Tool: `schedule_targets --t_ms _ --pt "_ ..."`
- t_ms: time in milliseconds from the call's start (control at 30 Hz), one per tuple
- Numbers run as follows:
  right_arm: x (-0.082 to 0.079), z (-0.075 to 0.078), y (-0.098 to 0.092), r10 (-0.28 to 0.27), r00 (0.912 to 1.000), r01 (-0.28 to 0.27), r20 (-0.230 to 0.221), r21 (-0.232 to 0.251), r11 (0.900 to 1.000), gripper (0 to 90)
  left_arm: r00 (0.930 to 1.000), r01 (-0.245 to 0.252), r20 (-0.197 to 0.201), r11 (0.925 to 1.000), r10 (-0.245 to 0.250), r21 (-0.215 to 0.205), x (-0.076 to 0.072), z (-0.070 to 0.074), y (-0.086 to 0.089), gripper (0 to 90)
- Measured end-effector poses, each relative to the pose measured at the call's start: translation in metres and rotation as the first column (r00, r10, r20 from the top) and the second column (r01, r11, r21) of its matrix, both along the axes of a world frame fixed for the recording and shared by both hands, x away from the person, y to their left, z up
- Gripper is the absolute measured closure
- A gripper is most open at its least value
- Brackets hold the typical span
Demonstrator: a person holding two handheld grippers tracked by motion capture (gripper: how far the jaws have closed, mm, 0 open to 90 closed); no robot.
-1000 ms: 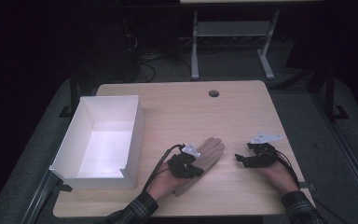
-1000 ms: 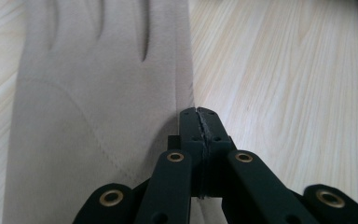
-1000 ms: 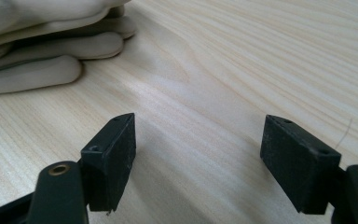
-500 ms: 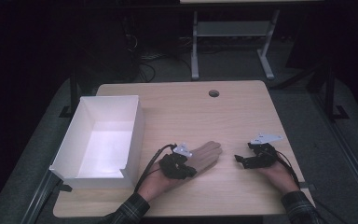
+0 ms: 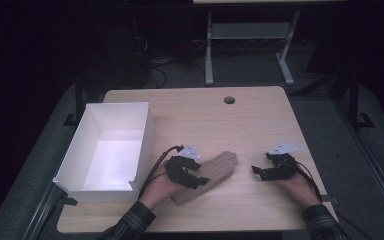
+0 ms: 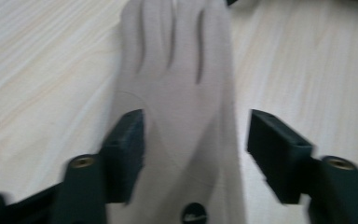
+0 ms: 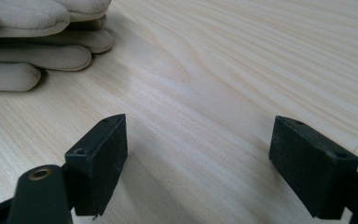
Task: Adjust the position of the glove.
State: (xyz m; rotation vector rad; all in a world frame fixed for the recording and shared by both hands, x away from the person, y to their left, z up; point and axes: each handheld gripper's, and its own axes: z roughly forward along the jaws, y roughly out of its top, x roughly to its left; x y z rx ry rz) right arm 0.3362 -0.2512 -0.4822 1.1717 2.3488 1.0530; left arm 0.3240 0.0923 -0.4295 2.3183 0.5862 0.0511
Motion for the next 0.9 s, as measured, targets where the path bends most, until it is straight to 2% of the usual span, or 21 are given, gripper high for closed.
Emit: schedule_targets --t_ms 33,67,133,200,533,767,900 --pt "0.000 0.000 0.000 0.000 1.0000 0.000 0.000 0.000 1.000 18.9 0.9995 0.014 0.027 0.9997 -0.014 0.021 0.002 -0.001 0.000 30.8" --pt "0.000 0.000 0.000 0.000 1.0000 0.000 0.000 0.000 1.000 19.0 0.9992 0.005 0.040 0.9993 -0.006 0.036 0.004 -0.005 -0.001 22.2" --pt "0.000 0.000 0.000 0.000 1.0000 0.000 0.000 0.000 1.000 18.9 0.9991 0.005 0.041 0.9991 -0.007 0.043 0.006 -0.007 -0.002 16.0" --pt "0.000 0.000 0.000 0.000 1.0000 0.000 0.000 0.000 1.000 18.9 0.9991 -0.006 0.041 0.9991 0.004 0.043 0.008 -0.011 -0.004 13.6" --pt "0.000 0.000 0.000 0.000 1.0000 0.000 0.000 0.000 1.000 18.9 0.9986 0.004 0.052 0.9969 -0.008 0.078 0.008 -0.026 -0.019 12.6" --pt "0.000 0.000 0.000 0.000 1.0000 0.000 0.000 0.000 1.000 19.0 0.9987 0.003 0.050 0.9956 -0.008 0.093 0.007 -0.031 -0.021 12.7" --pt "0.000 0.000 0.000 0.000 1.0000 0.000 0.000 0.000 1.000 19.0 0.9989 -0.001 0.047 0.9963 -0.003 0.085 0.006 -0.034 -0.021 12.7"
